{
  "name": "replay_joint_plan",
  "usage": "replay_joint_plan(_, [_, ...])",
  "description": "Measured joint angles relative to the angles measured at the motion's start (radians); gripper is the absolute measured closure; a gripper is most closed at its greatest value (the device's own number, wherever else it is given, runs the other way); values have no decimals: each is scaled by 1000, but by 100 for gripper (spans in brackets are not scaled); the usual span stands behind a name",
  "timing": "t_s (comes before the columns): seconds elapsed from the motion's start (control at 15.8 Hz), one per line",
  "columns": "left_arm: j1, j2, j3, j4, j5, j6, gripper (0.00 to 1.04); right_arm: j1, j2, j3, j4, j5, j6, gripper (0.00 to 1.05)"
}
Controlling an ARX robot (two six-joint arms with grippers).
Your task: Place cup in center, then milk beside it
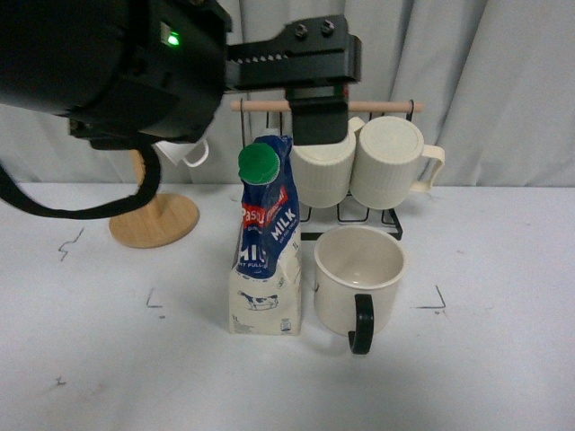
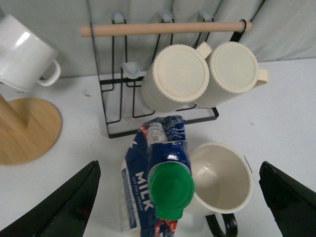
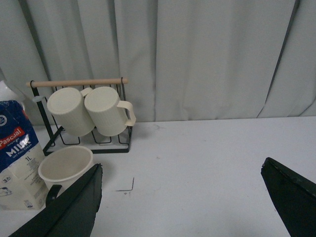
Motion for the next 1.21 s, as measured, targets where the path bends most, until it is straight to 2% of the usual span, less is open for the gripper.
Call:
replay_joint_plan(0.13, [28,-120,-100,29,-10,20,7,0,0,0,0,0,0,6])
replay_joint_plan(0.44, [115,-521,-198,-47,-21,114,8,0,0,0,0,0,0,6])
replay_joint_plan(0.51, [142,-607,-283,111,-118,171,19,0,0,0,0,0,0,6])
replay_joint_plan(0.57, [203,-703,-365,125,-114,202,30,0,0,0,0,0,0,6])
replay_joint_plan(0.63, [277,-789,-456,140,-91,216,43,0,0,0,0,0,0,6])
replay_joint_plan(0.95, [388,-958,-694,197,39,232,104,0,0,0,0,0,0,6])
replay_joint_plan(1.14, [444,-1041,-773,189,100,236,103,0,0,0,0,0,0,6])
replay_joint_plan(1.21, [513,-1072,-797,183,171,237,103,0,0,0,0,0,0,6])
